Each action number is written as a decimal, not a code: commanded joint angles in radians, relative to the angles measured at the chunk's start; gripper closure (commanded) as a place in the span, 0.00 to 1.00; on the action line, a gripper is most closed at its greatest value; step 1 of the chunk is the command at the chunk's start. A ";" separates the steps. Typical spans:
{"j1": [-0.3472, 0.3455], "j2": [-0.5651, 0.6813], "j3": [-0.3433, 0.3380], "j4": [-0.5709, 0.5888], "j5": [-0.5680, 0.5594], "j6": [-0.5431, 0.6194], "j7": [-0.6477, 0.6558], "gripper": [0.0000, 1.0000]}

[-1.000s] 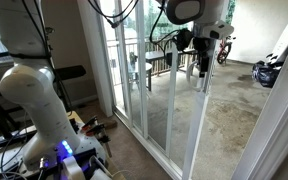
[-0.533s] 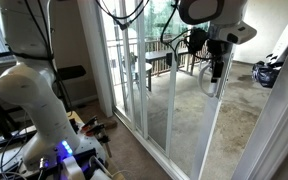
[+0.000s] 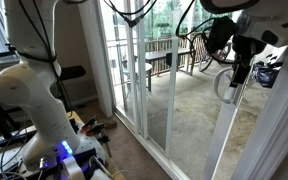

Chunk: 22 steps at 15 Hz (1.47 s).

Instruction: Slide the glass door to the right

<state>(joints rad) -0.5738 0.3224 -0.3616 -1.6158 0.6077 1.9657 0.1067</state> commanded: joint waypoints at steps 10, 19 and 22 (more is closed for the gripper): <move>0.044 -0.082 0.092 -0.158 -0.011 0.030 -0.131 0.00; 0.274 -0.289 0.109 -0.463 -0.279 0.054 -0.098 0.00; 0.286 -0.247 0.107 -0.419 -0.262 0.034 -0.094 0.00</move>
<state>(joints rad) -0.2908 0.0734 -0.2498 -2.0396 0.3458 2.0049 0.0133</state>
